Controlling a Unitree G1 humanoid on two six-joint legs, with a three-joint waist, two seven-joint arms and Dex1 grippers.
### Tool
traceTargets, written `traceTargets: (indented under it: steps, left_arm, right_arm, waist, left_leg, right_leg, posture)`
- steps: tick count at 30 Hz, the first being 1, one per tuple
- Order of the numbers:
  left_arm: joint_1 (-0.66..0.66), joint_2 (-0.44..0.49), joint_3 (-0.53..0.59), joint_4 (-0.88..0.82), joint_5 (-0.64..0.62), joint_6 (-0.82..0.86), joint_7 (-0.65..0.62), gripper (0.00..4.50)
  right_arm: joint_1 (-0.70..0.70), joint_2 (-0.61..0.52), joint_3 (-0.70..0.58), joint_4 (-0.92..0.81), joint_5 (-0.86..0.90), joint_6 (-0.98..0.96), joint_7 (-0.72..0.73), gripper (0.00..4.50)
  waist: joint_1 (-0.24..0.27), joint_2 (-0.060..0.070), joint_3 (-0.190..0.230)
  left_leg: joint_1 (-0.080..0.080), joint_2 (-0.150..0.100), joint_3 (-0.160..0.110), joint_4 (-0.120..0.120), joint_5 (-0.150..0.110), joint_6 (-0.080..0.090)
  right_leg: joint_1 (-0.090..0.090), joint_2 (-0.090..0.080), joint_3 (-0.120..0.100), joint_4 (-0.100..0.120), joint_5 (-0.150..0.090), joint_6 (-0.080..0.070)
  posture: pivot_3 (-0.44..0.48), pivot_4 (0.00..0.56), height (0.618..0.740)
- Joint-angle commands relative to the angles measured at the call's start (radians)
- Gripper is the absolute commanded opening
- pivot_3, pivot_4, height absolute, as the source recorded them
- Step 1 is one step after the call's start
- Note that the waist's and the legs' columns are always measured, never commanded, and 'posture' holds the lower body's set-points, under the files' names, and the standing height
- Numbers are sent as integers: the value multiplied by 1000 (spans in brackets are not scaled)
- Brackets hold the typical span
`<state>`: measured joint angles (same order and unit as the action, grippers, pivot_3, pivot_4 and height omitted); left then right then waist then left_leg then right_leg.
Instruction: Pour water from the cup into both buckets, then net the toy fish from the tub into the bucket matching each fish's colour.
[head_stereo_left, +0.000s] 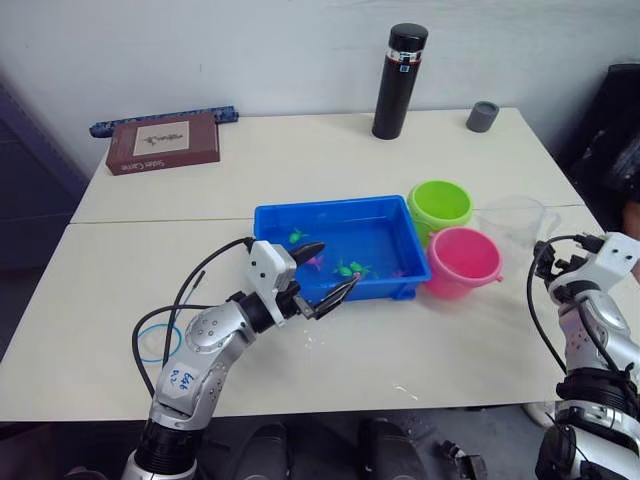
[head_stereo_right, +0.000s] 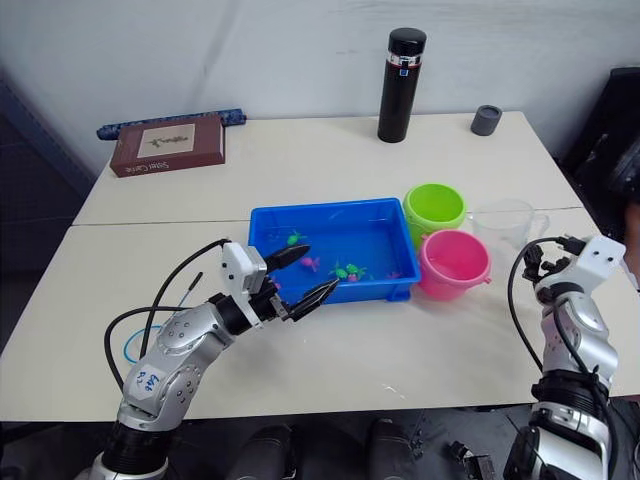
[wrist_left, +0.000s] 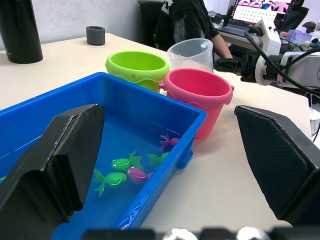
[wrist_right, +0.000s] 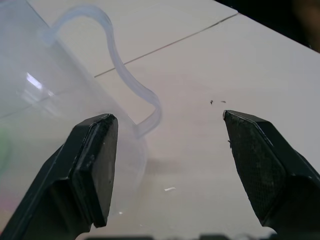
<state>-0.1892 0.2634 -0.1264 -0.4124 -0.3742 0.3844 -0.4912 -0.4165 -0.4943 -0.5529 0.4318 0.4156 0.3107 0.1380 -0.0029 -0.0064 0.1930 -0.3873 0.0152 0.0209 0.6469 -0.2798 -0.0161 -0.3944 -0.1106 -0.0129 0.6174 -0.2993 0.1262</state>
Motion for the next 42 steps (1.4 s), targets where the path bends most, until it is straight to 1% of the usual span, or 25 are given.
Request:
traceTargets:
  steps: [1, 6, 11, 16, 19, 25, 28, 30, 33, 35, 38, 40, 42]
  left_arm:
    - [-7, 1, 8, -18, -7, -8, -6, 4500]
    - [-8, -1, 7, -19, -8, -4, -6, 4500]
    - [-11, -2, 6, -17, -10, -1, -7, 4500]
    - [-13, -1, 7, -18, -11, 3, -8, 4500]
    - [-10, -1, 9, -22, -11, 5, -7, 4500]
    - [-5, 3, 12, -29, -14, 15, -7, 4500]
    - [-12, 8, 12, -27, -18, 21, -14, 4500]
    - [-18, 9, 15, -23, -21, 24, -15, 4500]
    - [-26, 10, 16, -16, -24, 28, -18, 4500]
    - [-29, 10, 16, -15, -25, 29, -19, 4500]
    - [-42, 11, 21, -9, -28, 34, -19, 4500]
    - [-57, 12, 35, -15, -32, 45, -10, 4500]
    - [-71, 15, 51, -25, -36, 57, 0, 4500]
  right_arm:
    - [28, -11, -27, -74, 19, 5, -5, 3594]
    - [71, -6, -39, -113, 30, 23, -13, 3594]
    - [78, -6, -36, -128, 35, 33, -19, 3594]
    - [104, 7, -29, -195, 47, 66, -26, 3594]
    - [157, 20, -33, -278, 61, 101, -32, 3594]
    - [331, 48, -65, -519, 121, 216, -47, 3594]
    - [415, 51, -103, -648, 164, 274, -59, 3594]
    - [439, 44, -127, -702, 188, 304, -68, 3594]
    - [438, 2, -222, -790, 283, 345, -59, 3594]
    - [429, -23, -263, -817, 336, 368, -51, 3594]
    - [366, -135, -322, -839, 467, 434, -16, 3594]
    - [290, -220, -316, -859, 565, 487, -2, 3594]
    - [234, -271, -274, -871, 620, 522, 9, 3594]
  waist:
    - [0, 0, 0]
    - [-1, 0, 0]
    - [-1, 0, 0]
    - [1, 0, 0]
    - [1, 0, 0]
    - [4, 0, 0]
    - [4, 0, 0]
    - [3, 0, 0]
    - [1, 0, 0]
    - [2, 0, 0]
    - [2, 0, 0]
    - [-1, 2, 1]
    - [0, 2, 2]
  left_leg:
    - [0, 0, 0, 0, 0, 0]
    - [0, 0, 0, 0, 0, 0]
    - [0, 0, 0, 0, 0, 0]
    - [0, 0, 0, 0, 0, 0]
    - [0, 0, 0, -1, 0, 0]
    - [-1, 0, -1, -1, -1, 1]
    - [-1, 0, -1, -1, -2, 2]
    - [-1, 0, -1, -1, -2, 2]
    - [-1, 0, -5, -1, -3, 3]
    - [-1, 0, -5, 0, -3, 3]
    - [-1, 0, -6, -1, -3, 3]
    - [-2, -1, -6, 0, -3, 4]
    - [-1, -1, -4, 0, -4, 5]
  right_leg:
    - [0, 0, 0, 0, 0, 0]
    - [0, 0, 0, 0, 0, 0]
    - [0, 0, 0, 0, 0, 0]
    - [0, 0, 0, -1, 0, 0]
    - [0, 0, 0, -1, 0, 0]
    - [0, -1, 0, -2, 0, 0]
    - [0, -1, 0, -3, 0, 1]
    - [0, -1, 0, -4, 1, 1]
    - [0, -1, 1, -6, 1, 1]
    - [0, -1, 1, -7, 1, 1]
    - [1, -1, 1, -8, 1, 1]
    - [1, -1, 2, -9, 1, 1]
    - [1, -1, 3, -9, 1, 1]
  posture:
    - [0, 150, 740]
    - [0, 150, 740]
    - [0, 150, 740]
    - [0, 150, 740]
    - [0, 150, 740]
    - [0, 150, 740]
    - [0, 150, 740]
    - [0, 150, 740]
    - [0, 150, 740]
    - [0, 150, 740]
    - [0, 150, 740]
    - [0, 150, 740]
    - [0, 150, 740]
